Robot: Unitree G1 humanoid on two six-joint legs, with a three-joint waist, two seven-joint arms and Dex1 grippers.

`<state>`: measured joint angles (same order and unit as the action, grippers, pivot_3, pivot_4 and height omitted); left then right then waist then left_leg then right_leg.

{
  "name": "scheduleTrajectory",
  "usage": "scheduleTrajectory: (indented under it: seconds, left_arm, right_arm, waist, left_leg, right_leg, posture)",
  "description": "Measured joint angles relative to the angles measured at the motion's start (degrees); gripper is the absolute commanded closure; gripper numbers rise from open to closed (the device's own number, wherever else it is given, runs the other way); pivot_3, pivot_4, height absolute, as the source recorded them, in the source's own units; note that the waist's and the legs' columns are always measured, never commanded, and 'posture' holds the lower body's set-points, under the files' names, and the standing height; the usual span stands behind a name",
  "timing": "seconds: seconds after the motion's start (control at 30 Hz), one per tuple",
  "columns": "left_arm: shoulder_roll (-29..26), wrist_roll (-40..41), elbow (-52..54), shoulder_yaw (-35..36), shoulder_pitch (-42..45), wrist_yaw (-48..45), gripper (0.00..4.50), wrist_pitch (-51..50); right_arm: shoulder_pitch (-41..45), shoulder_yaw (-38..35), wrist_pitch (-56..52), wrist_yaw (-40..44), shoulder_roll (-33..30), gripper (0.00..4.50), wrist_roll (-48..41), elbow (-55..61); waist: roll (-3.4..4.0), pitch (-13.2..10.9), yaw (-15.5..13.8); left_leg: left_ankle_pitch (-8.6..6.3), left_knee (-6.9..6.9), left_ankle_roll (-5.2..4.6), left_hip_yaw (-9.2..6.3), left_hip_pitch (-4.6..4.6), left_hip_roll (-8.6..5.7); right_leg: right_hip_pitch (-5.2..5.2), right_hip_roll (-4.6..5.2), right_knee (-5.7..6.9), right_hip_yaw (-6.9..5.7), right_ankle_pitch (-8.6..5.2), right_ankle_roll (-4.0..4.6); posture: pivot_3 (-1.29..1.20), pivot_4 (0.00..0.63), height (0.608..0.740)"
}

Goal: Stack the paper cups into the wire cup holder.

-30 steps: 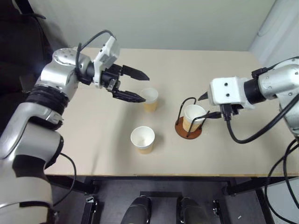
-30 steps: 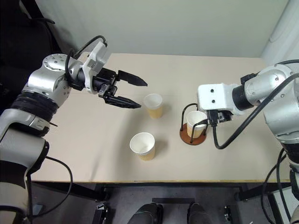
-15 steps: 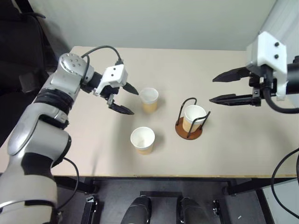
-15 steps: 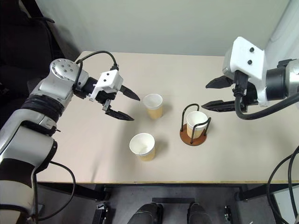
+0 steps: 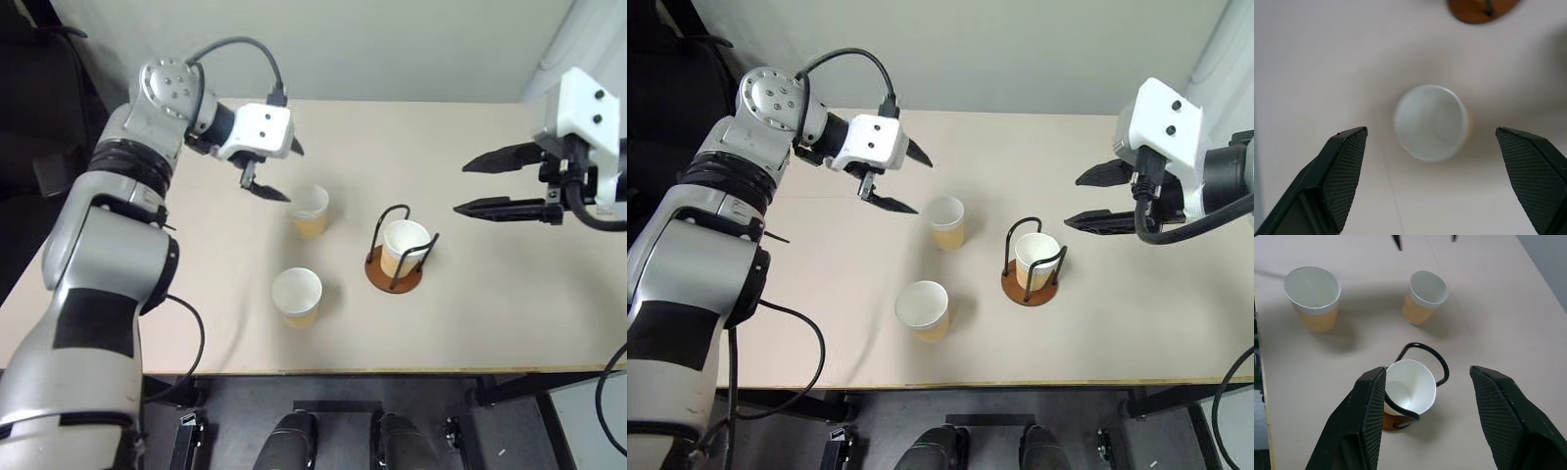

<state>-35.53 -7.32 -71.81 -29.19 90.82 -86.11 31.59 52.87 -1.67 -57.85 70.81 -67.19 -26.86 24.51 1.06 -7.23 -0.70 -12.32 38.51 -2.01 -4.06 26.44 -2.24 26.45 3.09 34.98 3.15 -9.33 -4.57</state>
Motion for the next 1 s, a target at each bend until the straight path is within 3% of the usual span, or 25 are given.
scheduleTrajectory:
  seconds: [0.4,1.0]
  left_arm:
    - [2.2,-10.8,-1.3,-0.1,-0.7,0.3,0.0,4.0]
    - [8.0,-23.1,-4.4,-1.4,-4.9,17.2,0.0,2.7]
  right_arm:
    - [-0.2,0.7,2.5,0.1,-1.8,1.8,-0.7,-1.9]
    - [-1.3,0.9,3.1,0.0,-2.7,1.8,-1.1,-1.6]
  waist:
    - [-0.03,0.0,-0.2]
    - [-0.03,0.0,-0.3]
  left_leg:
    - [-0.32,0.31,-0.36,0.06,0.04,-0.02]
    - [-0.43,0.61,-0.73,0.0,-0.14,0.0]
  right_leg:
    - [-0.09,0.06,0.03,-0.09,0.04,-0.1]
    - [-0.29,0.16,0.09,0.11,0.23,0.04]
  posture:
    - [0.0,0.15,0.74]
    - [0.0,0.15,0.74]
